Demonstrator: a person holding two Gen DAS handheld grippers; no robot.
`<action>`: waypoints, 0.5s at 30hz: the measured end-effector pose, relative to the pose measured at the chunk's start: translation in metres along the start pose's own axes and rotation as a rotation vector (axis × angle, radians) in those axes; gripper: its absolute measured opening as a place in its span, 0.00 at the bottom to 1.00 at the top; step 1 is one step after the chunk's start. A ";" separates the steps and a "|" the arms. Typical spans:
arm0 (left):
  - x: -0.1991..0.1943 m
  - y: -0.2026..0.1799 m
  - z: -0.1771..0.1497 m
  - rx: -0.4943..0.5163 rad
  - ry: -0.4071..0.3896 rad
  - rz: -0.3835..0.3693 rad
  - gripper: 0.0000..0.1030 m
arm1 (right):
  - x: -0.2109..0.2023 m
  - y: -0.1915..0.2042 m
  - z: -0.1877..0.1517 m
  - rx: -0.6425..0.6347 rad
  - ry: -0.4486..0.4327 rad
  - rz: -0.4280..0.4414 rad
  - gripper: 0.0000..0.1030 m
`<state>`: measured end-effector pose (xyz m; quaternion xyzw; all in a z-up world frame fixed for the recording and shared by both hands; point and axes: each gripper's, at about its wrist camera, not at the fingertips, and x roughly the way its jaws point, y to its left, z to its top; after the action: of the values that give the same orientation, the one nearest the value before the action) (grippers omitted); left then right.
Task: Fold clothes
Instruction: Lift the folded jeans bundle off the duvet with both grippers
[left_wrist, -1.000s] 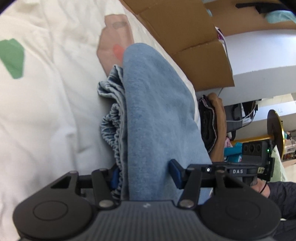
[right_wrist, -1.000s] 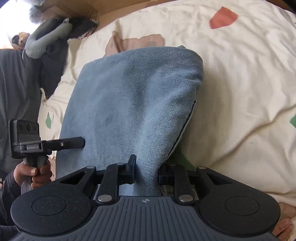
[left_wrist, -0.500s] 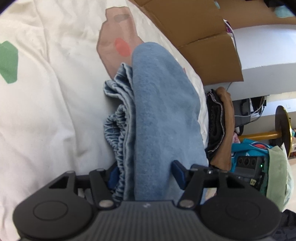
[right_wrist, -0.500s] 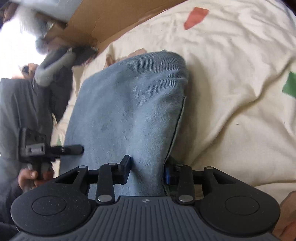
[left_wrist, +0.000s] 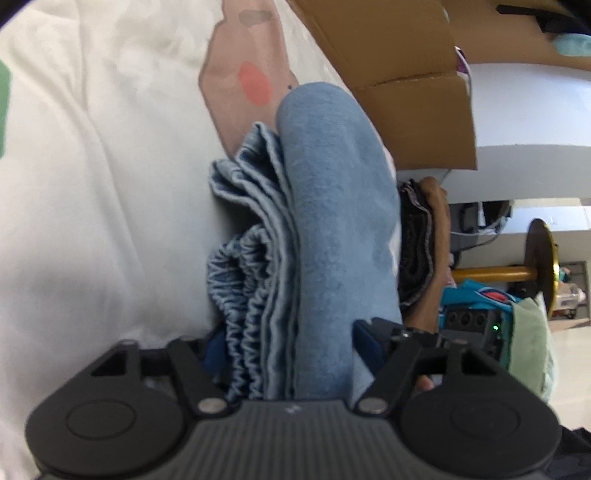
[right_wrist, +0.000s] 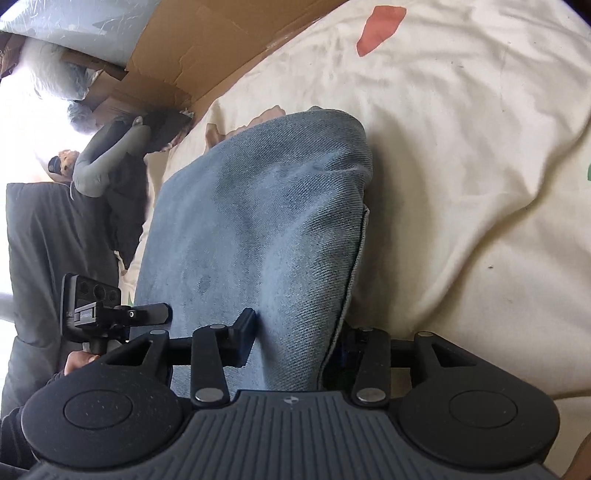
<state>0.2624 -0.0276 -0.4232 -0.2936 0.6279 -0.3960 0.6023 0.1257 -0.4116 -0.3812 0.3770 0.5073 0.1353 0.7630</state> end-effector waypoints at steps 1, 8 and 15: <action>0.000 0.001 0.000 -0.003 0.004 -0.012 0.61 | -0.001 0.000 0.000 -0.001 0.000 0.006 0.35; 0.005 -0.002 0.002 0.013 0.030 -0.029 0.61 | -0.004 -0.004 0.003 0.017 0.020 0.025 0.34; 0.019 0.001 0.010 -0.012 0.100 -0.054 0.68 | 0.010 0.000 0.003 0.022 0.051 0.030 0.44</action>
<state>0.2704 -0.0452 -0.4335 -0.2939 0.6514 -0.4224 0.5575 0.1330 -0.4074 -0.3876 0.3895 0.5225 0.1506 0.7434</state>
